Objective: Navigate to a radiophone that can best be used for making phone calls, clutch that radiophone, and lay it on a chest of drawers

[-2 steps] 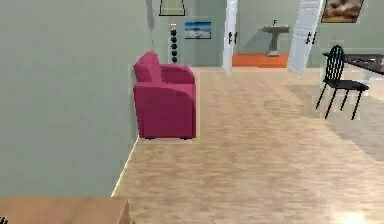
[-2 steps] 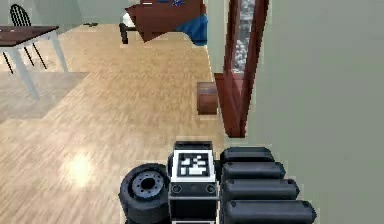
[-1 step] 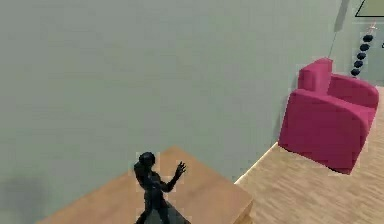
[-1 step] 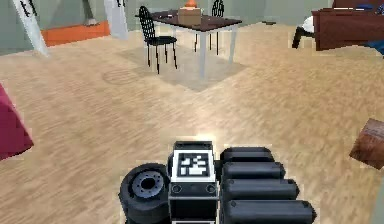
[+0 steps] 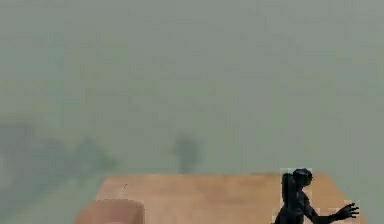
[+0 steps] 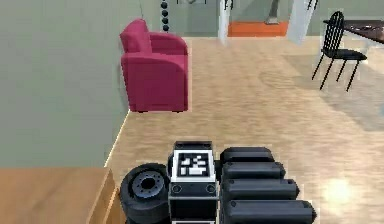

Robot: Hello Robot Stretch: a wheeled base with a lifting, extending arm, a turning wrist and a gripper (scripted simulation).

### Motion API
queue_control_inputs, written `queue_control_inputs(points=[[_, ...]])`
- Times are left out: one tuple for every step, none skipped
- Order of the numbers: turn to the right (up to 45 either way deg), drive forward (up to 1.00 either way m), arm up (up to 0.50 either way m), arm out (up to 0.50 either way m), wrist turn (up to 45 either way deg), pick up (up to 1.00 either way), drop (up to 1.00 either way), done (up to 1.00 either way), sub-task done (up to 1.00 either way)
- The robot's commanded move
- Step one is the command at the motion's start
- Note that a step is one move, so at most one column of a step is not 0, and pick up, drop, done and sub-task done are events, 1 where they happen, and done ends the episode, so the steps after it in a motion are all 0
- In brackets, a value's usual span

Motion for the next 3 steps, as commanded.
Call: queue_control_inputs(points=[[-45.0, 0.0, 0.0, 0.0, 0.0, 0.0, 0.0, 0.0, 0.0], [-18.0, 0.0, 0.0, 0.0, 0.0, 0.0, 0.0, 0.0, 0.0], [0.0, 0.0, 0.0, 0.08, 0.0, 0.0, 0.0, 0.0, 0.0]])
